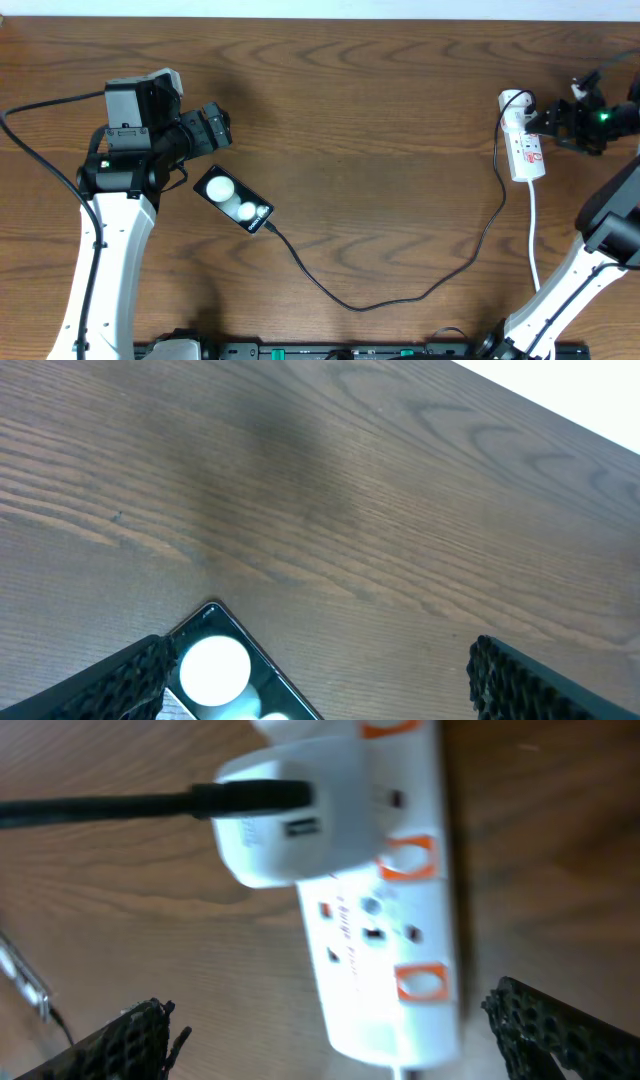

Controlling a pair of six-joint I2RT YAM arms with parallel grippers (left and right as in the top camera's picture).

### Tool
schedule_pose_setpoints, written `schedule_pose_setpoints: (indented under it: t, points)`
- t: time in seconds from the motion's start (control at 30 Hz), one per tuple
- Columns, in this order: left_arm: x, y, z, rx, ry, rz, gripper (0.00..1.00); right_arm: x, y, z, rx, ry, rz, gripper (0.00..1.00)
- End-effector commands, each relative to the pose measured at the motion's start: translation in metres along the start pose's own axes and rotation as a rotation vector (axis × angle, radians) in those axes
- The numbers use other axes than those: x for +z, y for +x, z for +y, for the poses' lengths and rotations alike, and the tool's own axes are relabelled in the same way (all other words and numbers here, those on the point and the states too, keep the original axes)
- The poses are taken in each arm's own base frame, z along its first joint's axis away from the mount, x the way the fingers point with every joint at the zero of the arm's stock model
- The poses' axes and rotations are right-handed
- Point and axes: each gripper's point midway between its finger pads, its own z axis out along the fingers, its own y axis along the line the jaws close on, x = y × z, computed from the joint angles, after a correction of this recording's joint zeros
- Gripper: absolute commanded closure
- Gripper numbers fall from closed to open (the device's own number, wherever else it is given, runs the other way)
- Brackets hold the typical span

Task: Plug charger to phone and switch on socket

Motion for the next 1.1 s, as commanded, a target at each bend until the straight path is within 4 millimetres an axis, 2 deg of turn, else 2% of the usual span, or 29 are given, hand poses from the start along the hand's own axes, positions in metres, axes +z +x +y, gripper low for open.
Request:
schedule_pose_setpoints:
  t: [0.0, 0.5, 0.8, 1.07]
  points:
    - [-0.004, -0.006, -0.001, 0.022, -0.004, -0.019, 0.05, 0.017, -0.007, 0.014, -0.074, -0.078, -0.008, 0.01]
    - [-0.004, -0.006, -0.001, 0.022, -0.004, -0.019, 0.05, 0.030, -0.022, 0.025, -0.149, -0.064, -0.037, 0.01]
    - [-0.004, -0.006, -0.001, 0.022, -0.004, -0.019, 0.05, 0.037, -0.021, 0.032, -0.158, -0.069, -0.023, 0.01]
    - [-0.004, -0.006, -0.001, 0.022, -0.004, -0.019, 0.05, 0.050, -0.013, 0.028, -0.127, -0.076, -0.003, 0.01]
